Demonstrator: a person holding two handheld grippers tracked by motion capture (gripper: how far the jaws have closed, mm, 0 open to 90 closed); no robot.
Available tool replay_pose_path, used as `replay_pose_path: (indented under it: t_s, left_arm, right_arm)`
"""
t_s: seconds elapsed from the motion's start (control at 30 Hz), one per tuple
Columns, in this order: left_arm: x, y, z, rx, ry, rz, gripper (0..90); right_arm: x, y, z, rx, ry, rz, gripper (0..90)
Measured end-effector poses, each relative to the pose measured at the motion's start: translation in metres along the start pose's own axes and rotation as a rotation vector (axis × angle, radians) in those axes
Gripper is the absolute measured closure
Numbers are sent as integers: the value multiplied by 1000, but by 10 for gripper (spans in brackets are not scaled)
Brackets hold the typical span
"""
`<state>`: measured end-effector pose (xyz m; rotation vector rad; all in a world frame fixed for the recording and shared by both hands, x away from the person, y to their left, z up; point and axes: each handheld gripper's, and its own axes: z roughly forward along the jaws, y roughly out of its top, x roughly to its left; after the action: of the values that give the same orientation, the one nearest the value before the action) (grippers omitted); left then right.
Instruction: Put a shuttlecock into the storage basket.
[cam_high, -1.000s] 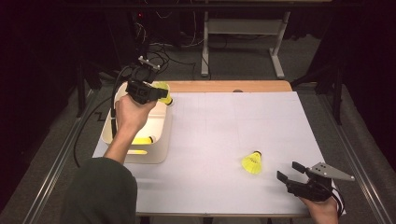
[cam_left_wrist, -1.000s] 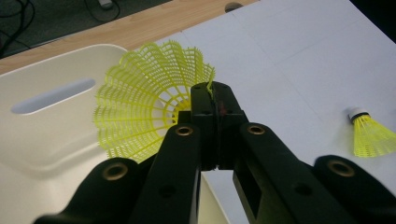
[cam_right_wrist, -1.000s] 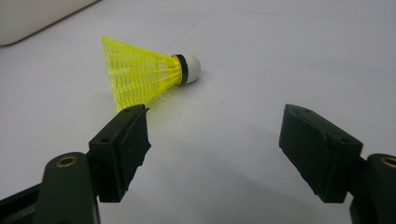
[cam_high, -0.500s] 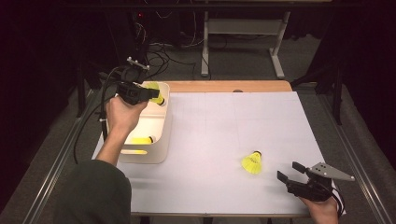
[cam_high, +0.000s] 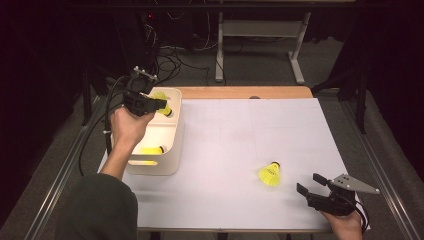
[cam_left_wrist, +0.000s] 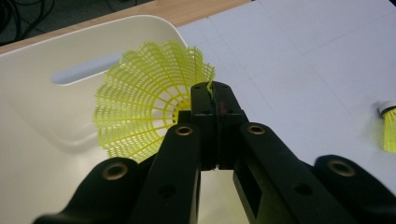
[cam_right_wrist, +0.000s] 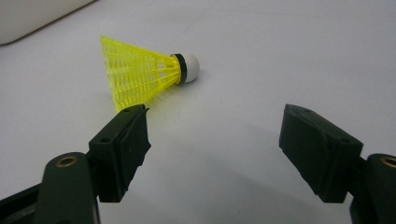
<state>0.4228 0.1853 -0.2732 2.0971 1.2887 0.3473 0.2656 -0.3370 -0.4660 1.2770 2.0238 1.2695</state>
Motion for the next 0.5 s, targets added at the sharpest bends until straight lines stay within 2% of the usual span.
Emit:
replay_pose_path:
  t_s: [0.5]
  left_arm:
    - [4, -4, 12, 27, 10, 3, 896]
  right_arm:
    - [0, 0, 0, 1, -2, 4, 248]
